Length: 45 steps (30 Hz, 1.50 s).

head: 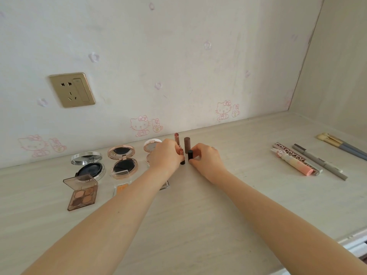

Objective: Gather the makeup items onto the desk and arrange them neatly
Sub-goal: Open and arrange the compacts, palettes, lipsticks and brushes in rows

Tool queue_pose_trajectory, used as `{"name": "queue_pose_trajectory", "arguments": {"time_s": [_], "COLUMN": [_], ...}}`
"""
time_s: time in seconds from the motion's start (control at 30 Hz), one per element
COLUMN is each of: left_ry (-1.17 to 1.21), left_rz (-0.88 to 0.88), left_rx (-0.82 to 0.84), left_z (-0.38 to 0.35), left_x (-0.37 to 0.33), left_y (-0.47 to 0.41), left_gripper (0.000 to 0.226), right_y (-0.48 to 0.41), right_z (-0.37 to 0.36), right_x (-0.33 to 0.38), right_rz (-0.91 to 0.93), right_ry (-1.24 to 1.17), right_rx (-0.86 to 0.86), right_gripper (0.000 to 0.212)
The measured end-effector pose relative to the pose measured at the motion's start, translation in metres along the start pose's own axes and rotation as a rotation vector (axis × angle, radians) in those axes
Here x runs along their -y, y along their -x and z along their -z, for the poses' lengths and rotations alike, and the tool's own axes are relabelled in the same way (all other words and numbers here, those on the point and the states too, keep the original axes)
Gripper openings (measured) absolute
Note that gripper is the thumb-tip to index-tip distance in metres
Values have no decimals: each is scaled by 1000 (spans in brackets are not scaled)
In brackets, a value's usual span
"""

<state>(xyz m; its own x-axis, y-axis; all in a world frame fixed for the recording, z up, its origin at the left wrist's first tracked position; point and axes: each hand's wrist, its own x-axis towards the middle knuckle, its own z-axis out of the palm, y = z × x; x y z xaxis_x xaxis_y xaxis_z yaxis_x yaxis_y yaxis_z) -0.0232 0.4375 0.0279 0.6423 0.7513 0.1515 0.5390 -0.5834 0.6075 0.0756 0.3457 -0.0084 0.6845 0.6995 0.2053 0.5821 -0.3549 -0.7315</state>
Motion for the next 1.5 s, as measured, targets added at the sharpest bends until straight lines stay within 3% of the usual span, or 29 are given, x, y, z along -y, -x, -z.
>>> {"name": "queue_pose_trajectory", "arguments": {"time_s": [0.53,0.67,0.97,1.3,1.5], "left_ry": [18,-20,-204,-226,-154], "left_rz": [9,-38,-294,-575,-558], "left_rx": [-36,-66,-214,38,161], "left_z": [2,15,22,-64,-115], "left_x": [2,-6,-34,-88,-123], "left_y": [1,14,42,73,67], "left_gripper": [9,4,34,37,37], "right_y": [9,28,76,115,117], "right_z": [15,36,95,164,204], "right_x": [-4,-8,-23,-63,-93], "right_rz": [5,57,150,146,165], "right_ry": [8,122,340,617,755], "right_rx": [-7,-3,-46,-126,-226], "right_gripper": [28,32,30,33,23]}}
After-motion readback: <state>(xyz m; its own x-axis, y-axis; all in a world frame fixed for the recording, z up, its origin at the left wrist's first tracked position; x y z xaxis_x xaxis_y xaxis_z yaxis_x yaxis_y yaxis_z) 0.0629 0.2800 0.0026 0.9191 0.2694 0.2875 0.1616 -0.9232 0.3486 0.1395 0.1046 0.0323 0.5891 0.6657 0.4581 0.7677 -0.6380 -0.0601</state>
